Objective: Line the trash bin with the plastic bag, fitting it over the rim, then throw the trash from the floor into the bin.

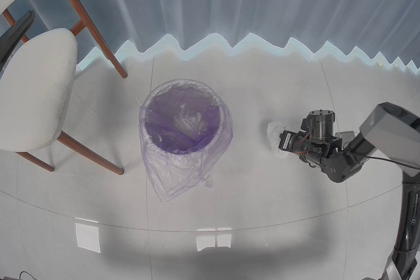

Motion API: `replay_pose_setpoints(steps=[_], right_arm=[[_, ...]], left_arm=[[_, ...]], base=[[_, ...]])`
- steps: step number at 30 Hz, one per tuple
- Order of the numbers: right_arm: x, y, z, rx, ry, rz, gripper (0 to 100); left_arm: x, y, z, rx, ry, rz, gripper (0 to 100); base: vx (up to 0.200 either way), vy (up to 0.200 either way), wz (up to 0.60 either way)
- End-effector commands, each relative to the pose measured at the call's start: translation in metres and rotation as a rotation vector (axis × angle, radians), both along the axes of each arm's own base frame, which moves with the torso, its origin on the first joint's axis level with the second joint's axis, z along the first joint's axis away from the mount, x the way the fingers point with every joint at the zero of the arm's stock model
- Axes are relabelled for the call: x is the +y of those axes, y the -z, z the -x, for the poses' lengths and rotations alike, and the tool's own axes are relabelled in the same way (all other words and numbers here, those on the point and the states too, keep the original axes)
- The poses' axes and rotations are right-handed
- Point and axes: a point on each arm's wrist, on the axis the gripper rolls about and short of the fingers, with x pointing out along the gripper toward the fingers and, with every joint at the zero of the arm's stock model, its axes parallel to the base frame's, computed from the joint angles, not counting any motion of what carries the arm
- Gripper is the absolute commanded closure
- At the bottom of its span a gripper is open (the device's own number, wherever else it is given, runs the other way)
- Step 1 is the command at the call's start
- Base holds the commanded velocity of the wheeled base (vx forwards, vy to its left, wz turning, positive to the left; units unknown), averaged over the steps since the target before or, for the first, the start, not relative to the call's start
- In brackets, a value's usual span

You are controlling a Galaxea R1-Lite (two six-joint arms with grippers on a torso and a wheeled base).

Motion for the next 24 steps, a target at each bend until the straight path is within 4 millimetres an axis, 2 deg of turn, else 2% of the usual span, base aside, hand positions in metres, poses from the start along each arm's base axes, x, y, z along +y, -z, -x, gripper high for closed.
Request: replay_pose_setpoints(steps=[1, 4, 8, 12, 15, 18, 21, 24], right_arm=[[0.008, -0.100, 0.141, -0.139, -0.243, -0.151, 100], [0.012, -0.107, 0.159, -0.155, -0.288, -0.163, 100], [0.020, -0.115, 0.172, -0.174, -0.334, -0.187, 100], [0.037, -0.114, 0.184, -0.134, -0.397, -0.245, 100], [0.048, -0.107, 0.190, -0.079, -0.429, -0.275, 100], [0.057, -0.089, 0.182, -0.031, -0.430, -0.244, 100], [0.062, -0.081, 0.174, -0.027, -0.424, -0.242, 100], [0.074, -0.051, 0.154, -0.044, -0.412, -0.243, 100]], left_arm=[[0.008, 0.008, 0.018, 0.006, -0.018, -0.002, 0], [0.007, 0.010, 0.016, 0.019, -0.011, -0.008, 0], [0.006, 0.010, 0.014, 0.025, -0.014, -0.010, 0], [0.007, 0.007, 0.016, 0.008, -0.009, -0.005, 0], [0.006, 0.007, 0.017, 0.004, 0.011, -0.005, 0], [0.005, 0.007, 0.019, 0.001, 0.027, -0.006, 0], [0.004, 0.006, 0.019, -0.004, 0.036, -0.004, 0], [0.003, 0.002, 0.019, -0.051, 0.043, -0.002, 0]], base=[[0.200, 0.200, 0.00], [0.200, 0.200, 0.00], [0.200, 0.200, 0.00], [0.200, 0.200, 0.00], [0.000, 0.200, 0.00], [0.000, 0.200, 0.00], [0.000, 0.200, 0.00], [0.000, 0.000, 0.00]])
